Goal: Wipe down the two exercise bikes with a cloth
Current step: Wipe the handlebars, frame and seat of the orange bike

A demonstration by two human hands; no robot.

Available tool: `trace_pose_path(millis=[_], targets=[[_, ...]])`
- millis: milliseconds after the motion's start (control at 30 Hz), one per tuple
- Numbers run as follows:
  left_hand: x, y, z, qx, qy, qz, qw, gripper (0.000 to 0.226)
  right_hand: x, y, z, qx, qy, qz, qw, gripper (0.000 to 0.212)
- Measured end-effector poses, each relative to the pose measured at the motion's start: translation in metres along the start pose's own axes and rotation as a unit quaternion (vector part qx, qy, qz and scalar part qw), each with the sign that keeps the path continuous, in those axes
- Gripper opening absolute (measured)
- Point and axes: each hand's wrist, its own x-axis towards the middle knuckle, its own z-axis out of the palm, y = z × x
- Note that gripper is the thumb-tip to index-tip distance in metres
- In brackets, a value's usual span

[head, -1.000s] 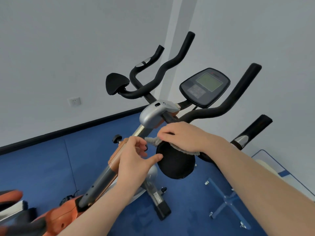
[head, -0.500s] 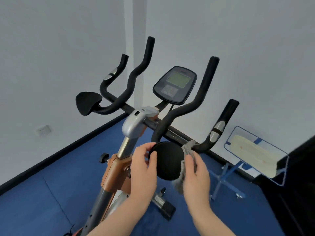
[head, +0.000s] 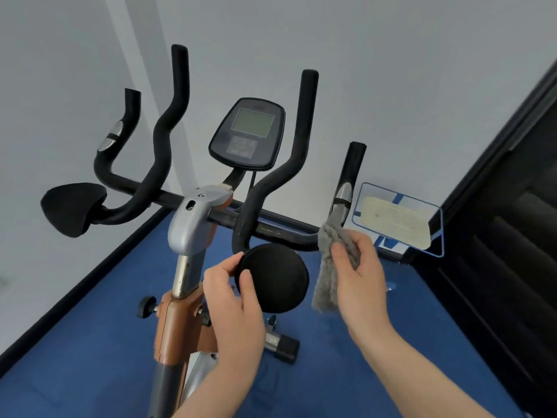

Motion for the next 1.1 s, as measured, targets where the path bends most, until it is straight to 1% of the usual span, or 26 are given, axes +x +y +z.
trace_pose_path(millis=[67, 133, 200, 267, 333, 367, 433, 467, 567, 600, 633, 733, 767, 833, 867, 900, 967, 1000, 1033, 1100], targets=[[0.006, 0.006, -0.001, 0.028, 0.010, 0.054, 0.998, 0.036, 0.017, -0.003, -0.004, -0.041, 0.019, -0.095, 0.995, 0.023], [0.010, 0.014, 0.005, 0.067, 0.024, 0.094, 0.993, 0.036, 0.040, 0.000, -0.009, -0.143, -0.005, -0.191, 0.971, 0.025], [0.010, 0.023, 0.018, 0.114, 0.017, 0.078, 0.990, 0.040, 0.063, 0.003, -0.013, -0.274, -0.026, -0.264, 0.925, 0.023], [0.005, 0.028, 0.034, 0.162, 0.007, 0.027, 0.986, 0.051, 0.077, 0.009, -0.014, -0.348, -0.038, -0.345, 0.871, 0.017], [-0.001, 0.030, 0.048, 0.235, 0.022, 0.007, 0.972, 0.068, 0.080, 0.017, -0.007, -0.356, -0.073, -0.411, 0.836, 0.014], [-0.002, 0.031, 0.052, 0.267, 0.037, 0.012, 0.963, 0.072, 0.081, 0.020, -0.004, -0.343, -0.104, -0.426, 0.831, 0.016], [-0.001, 0.031, 0.056, 0.297, 0.063, 0.015, 0.953, 0.072, 0.089, 0.021, -0.002, -0.300, -0.178, -0.428, 0.833, 0.021], [-0.001, 0.030, 0.057, 0.307, 0.070, 0.017, 0.949, 0.071, 0.095, 0.023, -0.006, -0.292, -0.221, -0.433, 0.824, 0.026], [-0.003, 0.026, 0.057, 0.319, 0.071, 0.030, 0.944, 0.066, 0.120, 0.028, -0.031, -0.301, -0.312, -0.487, 0.758, 0.037], [-0.003, 0.026, 0.057, 0.313, 0.073, 0.028, 0.947, 0.065, 0.125, 0.028, -0.034, -0.295, -0.324, -0.495, 0.750, 0.037], [-0.003, 0.027, 0.056, 0.307, 0.075, 0.027, 0.949, 0.065, 0.126, 0.027, -0.032, -0.289, -0.318, -0.498, 0.753, 0.036], [-0.004, 0.028, 0.056, 0.310, 0.071, 0.025, 0.948, 0.064, 0.110, 0.027, -0.015, -0.299, -0.267, -0.489, 0.775, 0.034], [-0.004, 0.029, 0.055, 0.308, 0.070, 0.026, 0.948, 0.063, 0.107, 0.028, -0.013, -0.294, -0.264, -0.500, 0.771, 0.033], [-0.004, 0.031, 0.054, 0.301, 0.071, 0.026, 0.951, 0.060, 0.121, 0.032, -0.021, -0.269, -0.272, -0.553, 0.740, 0.030], [-0.003, 0.030, 0.055, 0.297, 0.071, 0.025, 0.952, 0.059, 0.133, 0.036, -0.027, -0.254, -0.260, -0.580, 0.729, 0.028], [-0.004, 0.030, 0.055, 0.294, 0.072, 0.023, 0.953, 0.057, 0.144, 0.038, -0.032, -0.239, -0.241, -0.591, 0.732, 0.026], [-0.004, 0.028, 0.056, 0.287, 0.080, 0.022, 0.954, 0.054, 0.141, 0.039, -0.033, -0.213, -0.220, -0.548, 0.779, 0.024], [-0.004, 0.028, 0.056, 0.283, 0.085, 0.024, 0.955, 0.053, 0.130, 0.042, -0.029, -0.208, -0.216, -0.527, 0.795, 0.025], [-0.004, 0.027, 0.056, 0.279, 0.088, 0.026, 0.956, 0.052, 0.117, 0.045, -0.024, -0.212, -0.213, -0.519, 0.800, 0.028], [-0.005, 0.028, 0.055, 0.269, 0.091, 0.029, 0.958, 0.050, 0.108, 0.050, -0.023, -0.220, -0.232, -0.537, 0.781, 0.035]])
